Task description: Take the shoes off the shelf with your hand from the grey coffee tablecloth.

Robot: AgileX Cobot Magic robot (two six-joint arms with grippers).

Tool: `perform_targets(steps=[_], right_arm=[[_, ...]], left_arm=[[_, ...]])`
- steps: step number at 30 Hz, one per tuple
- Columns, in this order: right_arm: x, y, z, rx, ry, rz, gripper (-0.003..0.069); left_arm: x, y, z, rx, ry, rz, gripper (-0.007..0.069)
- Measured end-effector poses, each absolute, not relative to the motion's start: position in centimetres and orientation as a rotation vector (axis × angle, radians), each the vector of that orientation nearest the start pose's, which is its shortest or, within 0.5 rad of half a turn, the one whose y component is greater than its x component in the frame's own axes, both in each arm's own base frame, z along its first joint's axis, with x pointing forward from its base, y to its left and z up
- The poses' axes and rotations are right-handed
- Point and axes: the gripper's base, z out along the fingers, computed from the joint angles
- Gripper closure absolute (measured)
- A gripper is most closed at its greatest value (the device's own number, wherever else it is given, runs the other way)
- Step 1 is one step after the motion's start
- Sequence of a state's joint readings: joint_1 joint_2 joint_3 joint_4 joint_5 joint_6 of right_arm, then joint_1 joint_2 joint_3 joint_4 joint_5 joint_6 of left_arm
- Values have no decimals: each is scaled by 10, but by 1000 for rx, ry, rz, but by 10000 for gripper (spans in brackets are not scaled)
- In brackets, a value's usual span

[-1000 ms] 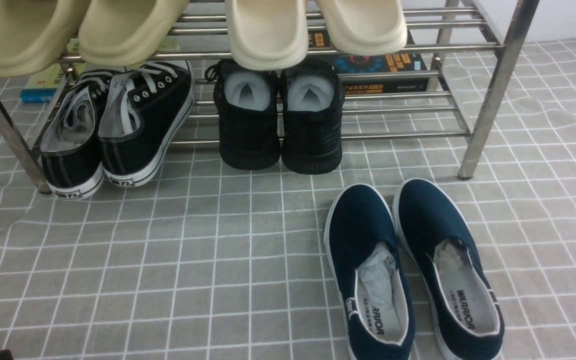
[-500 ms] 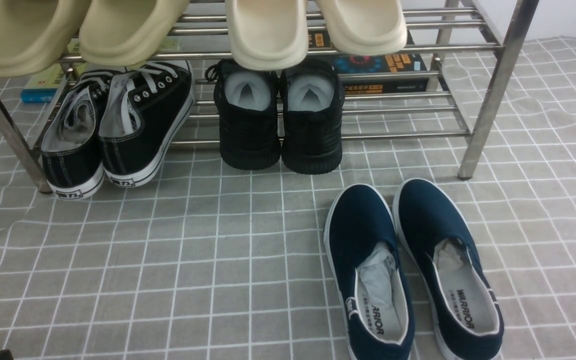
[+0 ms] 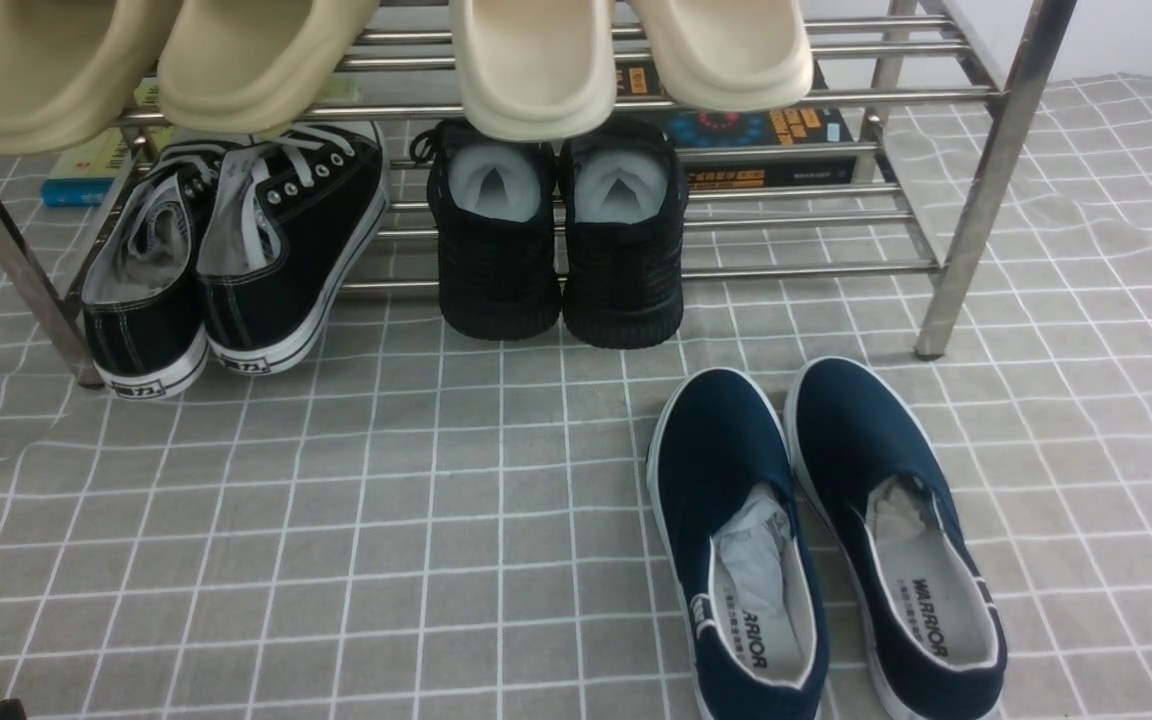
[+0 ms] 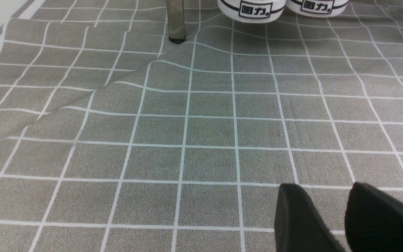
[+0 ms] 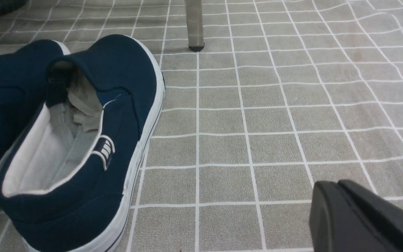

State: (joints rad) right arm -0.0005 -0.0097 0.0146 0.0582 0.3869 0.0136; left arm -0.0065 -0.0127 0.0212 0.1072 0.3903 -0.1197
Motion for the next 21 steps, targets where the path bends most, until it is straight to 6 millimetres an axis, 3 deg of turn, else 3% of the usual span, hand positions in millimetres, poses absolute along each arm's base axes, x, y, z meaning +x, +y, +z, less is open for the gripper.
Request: perform_targets(steps=[21], right_arm=[[52,0,174,84,1873,40,624]], left_arm=[[52,3,172,-41,1880,20,384]])
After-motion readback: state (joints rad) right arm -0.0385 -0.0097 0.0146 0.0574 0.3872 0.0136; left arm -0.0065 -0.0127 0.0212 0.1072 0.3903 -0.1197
